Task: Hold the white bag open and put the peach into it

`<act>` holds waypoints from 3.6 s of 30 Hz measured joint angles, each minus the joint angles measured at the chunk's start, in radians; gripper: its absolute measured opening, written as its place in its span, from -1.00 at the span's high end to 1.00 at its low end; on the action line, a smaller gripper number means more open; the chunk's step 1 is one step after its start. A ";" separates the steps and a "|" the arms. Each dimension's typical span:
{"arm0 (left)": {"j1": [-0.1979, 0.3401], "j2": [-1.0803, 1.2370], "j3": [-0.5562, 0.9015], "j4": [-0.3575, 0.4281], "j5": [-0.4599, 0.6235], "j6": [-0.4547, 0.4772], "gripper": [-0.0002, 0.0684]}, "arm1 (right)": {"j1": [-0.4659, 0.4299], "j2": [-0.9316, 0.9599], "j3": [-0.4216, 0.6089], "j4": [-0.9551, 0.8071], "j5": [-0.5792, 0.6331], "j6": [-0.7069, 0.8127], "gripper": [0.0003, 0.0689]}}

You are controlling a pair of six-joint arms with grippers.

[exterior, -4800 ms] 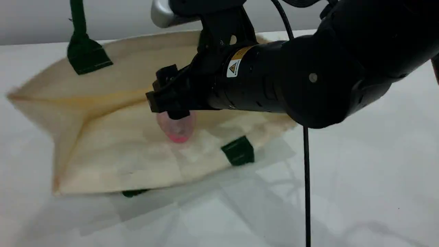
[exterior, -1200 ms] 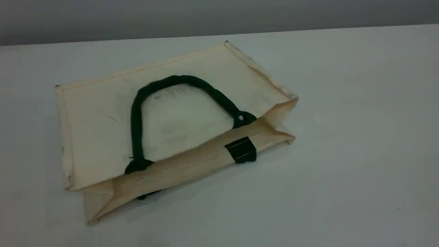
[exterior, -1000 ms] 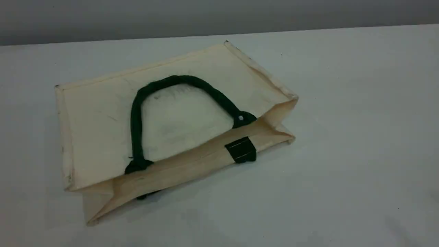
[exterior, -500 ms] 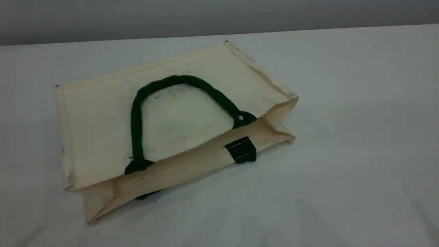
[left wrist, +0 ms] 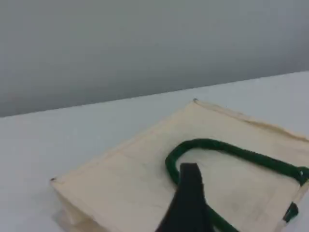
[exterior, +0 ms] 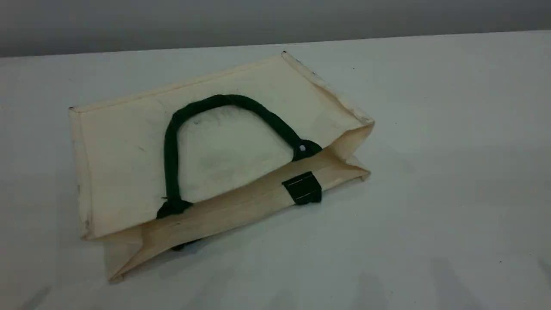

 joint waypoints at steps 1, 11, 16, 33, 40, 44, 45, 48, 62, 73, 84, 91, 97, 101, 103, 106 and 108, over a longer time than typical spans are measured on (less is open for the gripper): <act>0.000 0.000 0.000 0.000 -0.001 0.000 -0.61 | 0.000 0.000 0.000 0.003 0.005 0.000 -0.68; 0.000 0.000 0.000 -0.004 0.025 -0.009 -0.61 | 0.000 0.000 0.000 0.005 0.029 0.002 -0.68; 0.000 0.000 -0.001 0.030 0.030 0.112 -0.61 | 0.000 0.000 0.000 0.005 0.028 0.002 -0.68; 0.000 0.000 -0.001 -0.004 0.033 0.202 -0.61 | 0.000 0.000 0.000 0.007 0.027 0.000 -0.68; 0.000 0.000 -0.001 -0.004 0.033 0.202 -0.61 | 0.000 0.000 0.000 0.006 0.027 0.002 -0.68; 0.000 0.000 -0.001 -0.004 0.033 0.201 -0.61 | 0.000 0.000 0.000 0.006 0.027 0.002 -0.68; 0.000 0.000 -0.001 -0.004 0.033 0.201 -0.61 | 0.000 0.000 0.000 0.006 0.027 0.001 -0.68; 0.000 0.000 -0.001 -0.004 0.033 0.201 -0.61 | -0.003 -0.012 0.000 0.001 0.027 0.000 -0.68; 0.000 0.000 -0.001 -0.004 0.033 0.201 -0.61 | -0.214 -0.314 0.000 -0.478 0.213 0.002 -0.68; 0.000 0.000 -0.001 -0.004 0.033 0.201 -0.61 | -0.291 -0.528 0.000 -0.602 0.237 0.002 -0.68; 0.000 0.000 -0.001 -0.004 0.033 0.201 -0.61 | -0.291 -0.559 0.000 -0.592 0.270 0.003 -0.68; 0.000 0.000 -0.001 -0.004 0.033 0.201 -0.61 | -0.290 -0.559 0.000 -0.585 0.270 0.006 -0.68; 0.000 0.000 -0.001 -0.004 0.033 0.201 -0.61 | -0.290 -0.559 0.000 -0.362 0.265 0.141 -0.68; 0.000 0.000 -0.001 -0.004 0.034 0.201 -0.61 | -0.290 -0.559 0.000 -0.173 0.263 0.169 -0.68; 0.000 0.000 -0.001 -0.004 0.033 0.201 -0.61 | -0.290 -0.559 0.001 -0.120 0.278 0.170 -0.68; 0.000 0.000 -0.001 -0.004 0.033 0.201 -0.61 | -0.290 -0.559 0.005 -0.098 0.290 0.211 -0.68; 0.000 0.000 -0.001 -0.004 0.033 0.201 -0.61 | -0.290 -0.559 0.005 -0.116 0.285 0.267 -0.68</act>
